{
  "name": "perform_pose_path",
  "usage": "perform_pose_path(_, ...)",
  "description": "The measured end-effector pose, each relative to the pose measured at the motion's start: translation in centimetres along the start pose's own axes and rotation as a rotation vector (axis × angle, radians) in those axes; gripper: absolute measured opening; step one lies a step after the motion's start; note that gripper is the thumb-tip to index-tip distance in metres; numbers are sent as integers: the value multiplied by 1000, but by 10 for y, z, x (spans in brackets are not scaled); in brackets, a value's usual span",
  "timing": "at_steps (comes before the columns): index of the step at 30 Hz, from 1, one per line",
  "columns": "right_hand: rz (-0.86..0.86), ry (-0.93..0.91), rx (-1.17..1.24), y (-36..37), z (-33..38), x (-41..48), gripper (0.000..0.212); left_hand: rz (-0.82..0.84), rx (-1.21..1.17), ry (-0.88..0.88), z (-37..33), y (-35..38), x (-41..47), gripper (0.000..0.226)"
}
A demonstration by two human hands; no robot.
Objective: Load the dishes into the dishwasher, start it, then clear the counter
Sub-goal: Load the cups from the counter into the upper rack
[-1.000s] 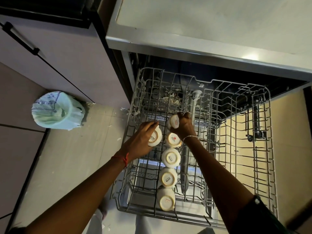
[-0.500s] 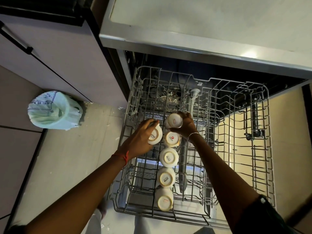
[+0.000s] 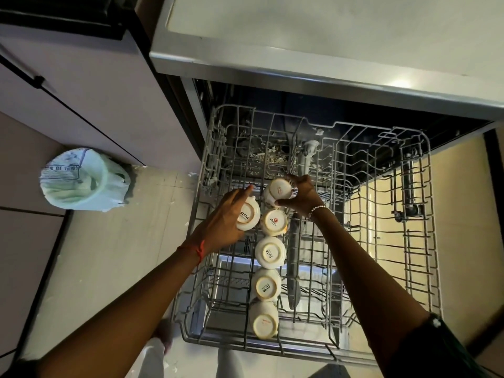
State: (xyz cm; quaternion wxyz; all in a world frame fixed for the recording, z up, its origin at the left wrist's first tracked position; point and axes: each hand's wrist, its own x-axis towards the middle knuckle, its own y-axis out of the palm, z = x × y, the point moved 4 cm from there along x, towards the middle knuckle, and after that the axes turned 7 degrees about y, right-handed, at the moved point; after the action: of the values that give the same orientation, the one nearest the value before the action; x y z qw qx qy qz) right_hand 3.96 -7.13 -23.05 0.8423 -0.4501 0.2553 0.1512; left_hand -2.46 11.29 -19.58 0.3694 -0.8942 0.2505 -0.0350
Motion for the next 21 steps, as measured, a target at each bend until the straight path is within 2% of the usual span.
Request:
perform_pose_path(5,8,-124,-122,0,5,-1,72,-3,-8,5,-1,1,0,99)
perform_pose_path(9,9,-150,-131,2,9,-1,62,-6,-4,8,-2,2,-2,99)
perform_pose_path(11,40,-203,-231,5,15,-2,61,-3,0,3,-3,2,-3,99)
perform_pose_path(14,61,-254,-334,9,21,-2,66,-1,-3,2,-4,3,-4,99)
perform_pose_path(17,82,-266,-359,10,23,-4,74,2,-3,-4,-4,4,-5,98)
perform_pose_path(21,78,-253,-327,9,18,-8,74,-9,0,-8,-4,4,-6,96)
